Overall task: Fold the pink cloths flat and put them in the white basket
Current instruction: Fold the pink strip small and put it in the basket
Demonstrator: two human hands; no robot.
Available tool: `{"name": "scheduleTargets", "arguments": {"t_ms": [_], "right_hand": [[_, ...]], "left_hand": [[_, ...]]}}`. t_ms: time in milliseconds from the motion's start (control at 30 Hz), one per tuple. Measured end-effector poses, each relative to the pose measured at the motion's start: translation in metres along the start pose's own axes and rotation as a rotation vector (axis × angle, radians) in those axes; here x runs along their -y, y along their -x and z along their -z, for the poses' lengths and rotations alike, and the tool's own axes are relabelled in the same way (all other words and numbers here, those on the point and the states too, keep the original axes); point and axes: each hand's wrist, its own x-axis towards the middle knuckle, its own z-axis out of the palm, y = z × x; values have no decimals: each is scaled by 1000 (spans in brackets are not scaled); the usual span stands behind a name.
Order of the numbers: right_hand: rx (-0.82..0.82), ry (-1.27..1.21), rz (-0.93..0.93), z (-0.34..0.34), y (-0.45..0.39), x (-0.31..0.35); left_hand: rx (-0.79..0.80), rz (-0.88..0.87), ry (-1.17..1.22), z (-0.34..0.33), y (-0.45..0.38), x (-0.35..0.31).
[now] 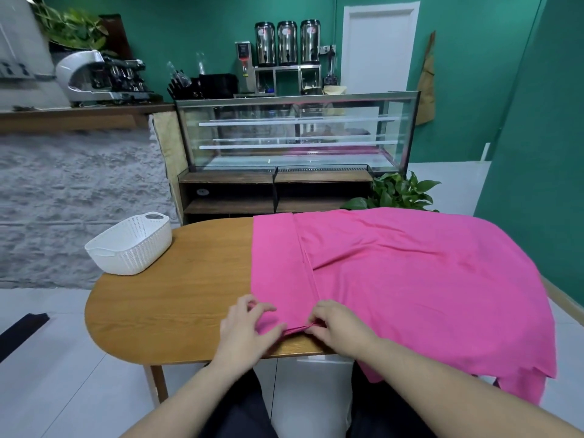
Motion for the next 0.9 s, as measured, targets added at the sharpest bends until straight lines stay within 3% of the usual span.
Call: {"name": "scheduleTargets", "arguments": {"t_ms": [67,167,333,600,700,800,900], "right_hand": [[15,-31,-24,2,0,4],[117,-30,-70,2,4,3],[152,-73,-195,-2,2,3],[68,-7,-260,-8,-9,7],[40,150,-189,-10,-10,6],[-31,415,42,-15,-9,13],[5,425,206,-32,-5,26]], "left_hand": [[73,-228,-155,0,5,2],[129,-316,-171,-1,8,4],[119,-285,-121,-4,2,4],[116,-4,7,-12,-14,3],[144,35,39,-11,-17,5],[169,67,20,-8,-21,4],[210,111,26,-7,-25,5]]}}
